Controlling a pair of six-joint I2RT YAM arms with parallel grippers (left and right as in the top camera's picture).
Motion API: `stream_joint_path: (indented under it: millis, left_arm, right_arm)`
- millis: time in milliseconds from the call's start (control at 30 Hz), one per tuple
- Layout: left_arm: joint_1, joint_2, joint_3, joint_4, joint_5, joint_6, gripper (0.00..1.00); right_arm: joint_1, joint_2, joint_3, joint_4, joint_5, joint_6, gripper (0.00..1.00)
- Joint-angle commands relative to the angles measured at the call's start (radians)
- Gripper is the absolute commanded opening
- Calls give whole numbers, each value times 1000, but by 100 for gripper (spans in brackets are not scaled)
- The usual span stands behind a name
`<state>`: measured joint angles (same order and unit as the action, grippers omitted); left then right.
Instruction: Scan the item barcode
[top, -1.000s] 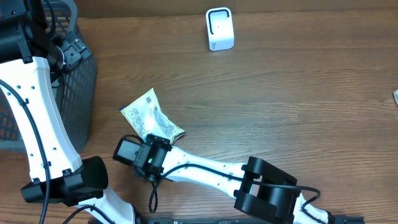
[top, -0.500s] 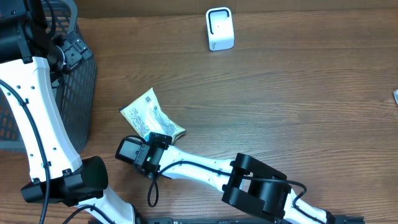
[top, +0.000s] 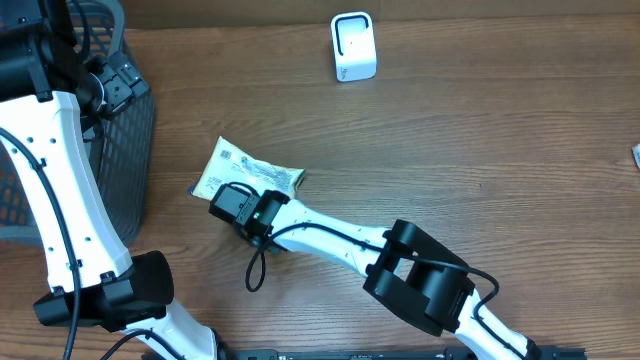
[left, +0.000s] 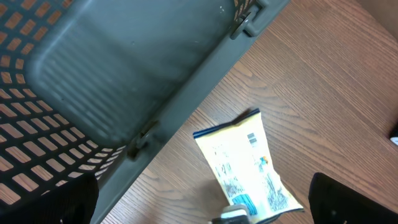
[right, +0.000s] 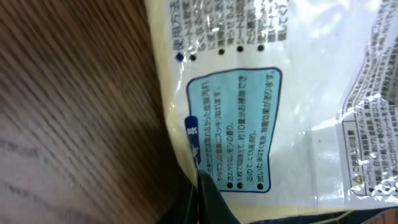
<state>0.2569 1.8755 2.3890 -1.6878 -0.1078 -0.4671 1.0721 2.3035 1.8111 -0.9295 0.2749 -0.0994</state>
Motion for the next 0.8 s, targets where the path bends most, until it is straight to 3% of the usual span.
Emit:
stream_joint_path:
  millis: [0,200,333,567,700,767]
  left_arm:
    - [-2,-17,16,-2,5,19,100]
    - [-2,-17,16,-2,88,95,100]
    - [-2,-17,16,-2,128,133,100]
    - [-2,-17,16,-2,143,132,100]
    - [-5,-17,16,-2,251,161,100]
    - [-19,-17,16,-2,378,248,100]
  right_arm:
    - [-26,0,116,-65,-94,82,4]
    - [-97,-62,336,-246,-191,171,4]
    - [-157,-140,389,-325,-213,208,4]
    - [-312,-219,390,-481,-580,208,4]
    - [-414,-218,386,-549,-727,208,4]
    - [-466,-219,386,-575,-721,207,4]
